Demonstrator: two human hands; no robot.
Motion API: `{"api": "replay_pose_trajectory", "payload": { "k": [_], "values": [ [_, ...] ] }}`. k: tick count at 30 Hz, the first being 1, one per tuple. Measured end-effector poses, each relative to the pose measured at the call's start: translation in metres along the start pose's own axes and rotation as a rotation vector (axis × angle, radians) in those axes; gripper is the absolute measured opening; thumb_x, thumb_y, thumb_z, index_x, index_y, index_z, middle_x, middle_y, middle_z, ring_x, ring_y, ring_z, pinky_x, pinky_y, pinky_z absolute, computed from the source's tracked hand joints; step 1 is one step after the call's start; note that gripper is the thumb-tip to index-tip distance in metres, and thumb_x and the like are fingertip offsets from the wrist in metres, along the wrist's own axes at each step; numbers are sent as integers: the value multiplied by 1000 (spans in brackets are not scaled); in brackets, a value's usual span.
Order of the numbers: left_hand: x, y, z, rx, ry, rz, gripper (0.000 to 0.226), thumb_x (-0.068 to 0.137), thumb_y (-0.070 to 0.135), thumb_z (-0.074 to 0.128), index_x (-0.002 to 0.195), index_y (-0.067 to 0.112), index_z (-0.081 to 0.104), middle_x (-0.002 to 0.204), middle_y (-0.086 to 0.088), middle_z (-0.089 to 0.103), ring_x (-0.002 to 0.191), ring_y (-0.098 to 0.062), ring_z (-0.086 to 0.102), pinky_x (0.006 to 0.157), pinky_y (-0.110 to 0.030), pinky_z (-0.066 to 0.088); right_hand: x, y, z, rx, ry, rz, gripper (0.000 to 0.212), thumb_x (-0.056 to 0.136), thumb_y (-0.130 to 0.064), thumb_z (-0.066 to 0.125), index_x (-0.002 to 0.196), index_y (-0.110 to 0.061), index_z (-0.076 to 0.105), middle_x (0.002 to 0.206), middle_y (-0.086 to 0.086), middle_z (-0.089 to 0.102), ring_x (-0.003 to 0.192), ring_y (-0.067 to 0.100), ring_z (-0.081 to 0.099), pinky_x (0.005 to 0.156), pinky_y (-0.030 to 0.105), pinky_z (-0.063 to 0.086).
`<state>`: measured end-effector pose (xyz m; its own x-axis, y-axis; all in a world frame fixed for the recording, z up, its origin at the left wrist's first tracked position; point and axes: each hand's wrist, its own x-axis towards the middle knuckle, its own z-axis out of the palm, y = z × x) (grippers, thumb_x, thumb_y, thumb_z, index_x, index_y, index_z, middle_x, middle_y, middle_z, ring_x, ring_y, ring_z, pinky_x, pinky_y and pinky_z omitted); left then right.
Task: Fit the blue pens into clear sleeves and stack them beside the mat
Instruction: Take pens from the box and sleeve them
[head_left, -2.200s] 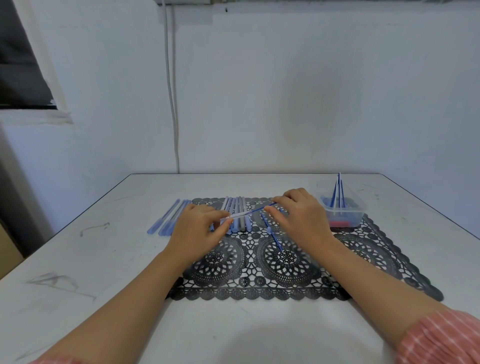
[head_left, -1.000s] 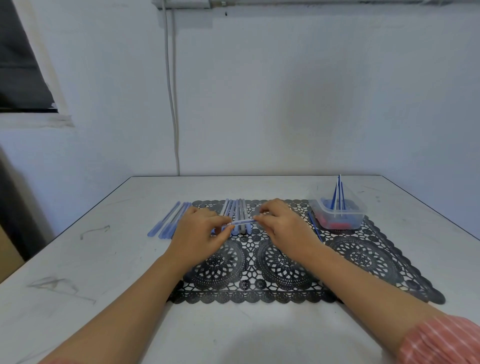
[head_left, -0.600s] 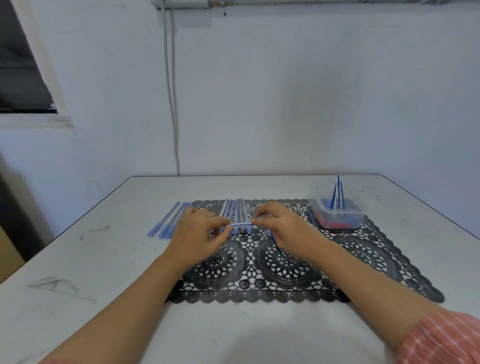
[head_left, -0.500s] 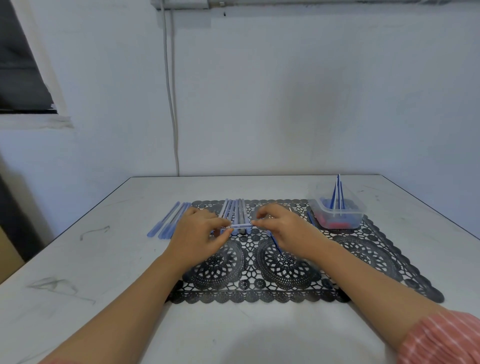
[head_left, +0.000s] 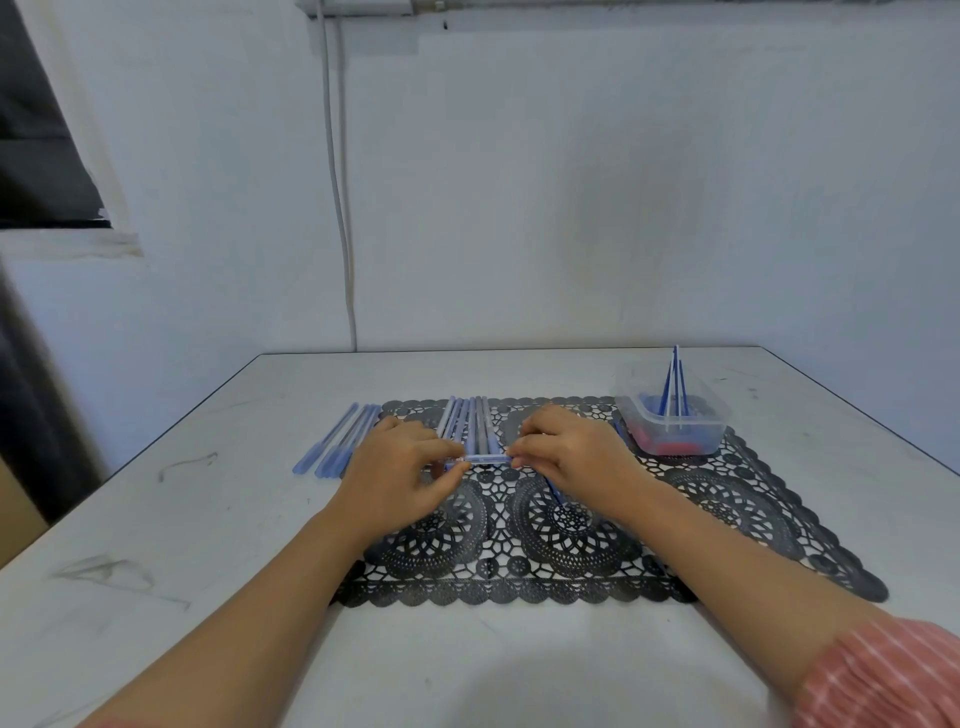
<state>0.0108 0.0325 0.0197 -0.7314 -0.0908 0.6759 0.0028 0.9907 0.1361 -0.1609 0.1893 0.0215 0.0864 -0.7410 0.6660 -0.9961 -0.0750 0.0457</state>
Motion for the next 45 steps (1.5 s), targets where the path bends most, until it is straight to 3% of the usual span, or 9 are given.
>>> {"api": "replay_pose_trajectory", "payload": {
  "k": [12, 21, 25, 28, 33, 38, 42, 45],
  "values": [
    [0, 1, -6, -90, 40, 15, 26, 83, 37, 56, 89, 21, 76, 60, 22, 53, 59, 4, 48, 63, -24, 39, 0, -4, 2, 88, 86, 54, 27, 87, -34, 53, 85, -17, 74, 77, -2, 65, 71, 15, 59, 48, 30, 52],
    [1, 3, -2, -24, 59, -2, 28, 83, 39, 54, 86, 22, 76, 59, 15, 60, 55, 0, 47, 64, -22, 37, 1, -5, -2, 105, -23, 150, 29, 85, -39, 54, 92, -19, 74, 85, -6, 66, 75, 7, 58, 56, 29, 54],
    [1, 3, -1, -41, 84, -50, 32, 83, 42, 52, 89, 21, 76, 62, 15, 61, 58, 1, 46, 66, -24, 37, 0, 0, -6, 122, -31, 269, 21, 83, -27, 66, 103, -23, 72, 89, -5, 67, 77, 1, 50, 64, 25, 49],
    [1, 3, 0, -39, 83, -54, 33, 83, 42, 52, 90, 21, 76, 63, 14, 63, 58, 2, 46, 66, -25, 38, 0, 6, -8, 119, -29, 395, 23, 89, -15, 61, 108, -24, 70, 96, -3, 67, 83, 7, 57, 70, 25, 48],
    [1, 2, 0, -34, 74, -58, 33, 84, 44, 50, 89, 22, 75, 62, 15, 62, 58, 4, 44, 67, -21, 35, 0, 13, -10, 129, -155, 556, 23, 90, -25, 59, 111, -26, 68, 87, -8, 60, 74, 3, 47, 68, 22, 40],
    [1, 2, 1, -44, 73, -58, 32, 83, 43, 51, 87, 23, 75, 60, 18, 58, 57, 7, 43, 68, -24, 35, 1, 7, -9, 108, -359, 492, 29, 91, -31, 57, 117, -22, 65, 104, 0, 61, 88, 7, 46, 76, 24, 38],
    [2, 2, 2, -41, 68, -56, 31, 83, 42, 51, 85, 24, 75, 58, 17, 58, 56, 5, 43, 69, -26, 37, 4, 2, -7, 52, -459, 443, 29, 92, -27, 56, 118, -16, 65, 106, 4, 62, 97, 14, 51, 78, 22, 34],
    [1, 2, 2, -44, 54, -55, 31, 83, 43, 51, 86, 24, 75, 58, 15, 59, 55, 2, 46, 70, -28, 42, 6, 1, -8, 83, -427, 487, 25, 90, -23, 59, 112, -15, 68, 102, 5, 65, 85, 10, 51, 78, 17, 35]
  ]
}}
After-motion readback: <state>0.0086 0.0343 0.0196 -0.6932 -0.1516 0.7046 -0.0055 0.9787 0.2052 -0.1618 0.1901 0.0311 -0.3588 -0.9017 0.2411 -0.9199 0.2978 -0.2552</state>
